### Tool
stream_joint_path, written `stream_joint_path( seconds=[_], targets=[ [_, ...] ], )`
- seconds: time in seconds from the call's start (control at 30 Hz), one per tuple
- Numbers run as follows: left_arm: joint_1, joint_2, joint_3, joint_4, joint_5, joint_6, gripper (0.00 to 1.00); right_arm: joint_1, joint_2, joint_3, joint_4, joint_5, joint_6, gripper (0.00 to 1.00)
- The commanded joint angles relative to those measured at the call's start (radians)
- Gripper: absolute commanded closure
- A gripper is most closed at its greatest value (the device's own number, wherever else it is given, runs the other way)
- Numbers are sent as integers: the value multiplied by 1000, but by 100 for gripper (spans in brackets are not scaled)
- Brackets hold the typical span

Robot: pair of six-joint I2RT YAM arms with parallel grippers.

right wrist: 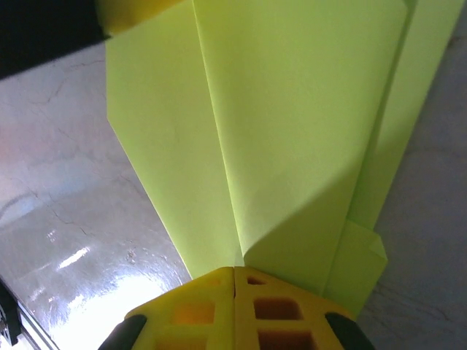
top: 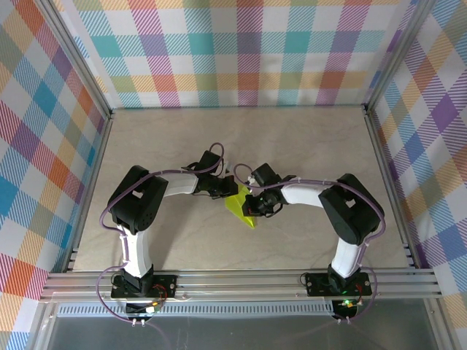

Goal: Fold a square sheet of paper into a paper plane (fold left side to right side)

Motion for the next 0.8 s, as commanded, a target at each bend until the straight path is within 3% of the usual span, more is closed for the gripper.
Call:
stream_joint_path(
  seconds=[0.0,0.77],
  targets=[
    [-4,51,-7,-86,-98,13,100,13,-23,-42,-119,19,-1,100],
    [-4,52,5,-102,-101,17,100,17,-119,-136,-170,62,22,100]
  ],
)
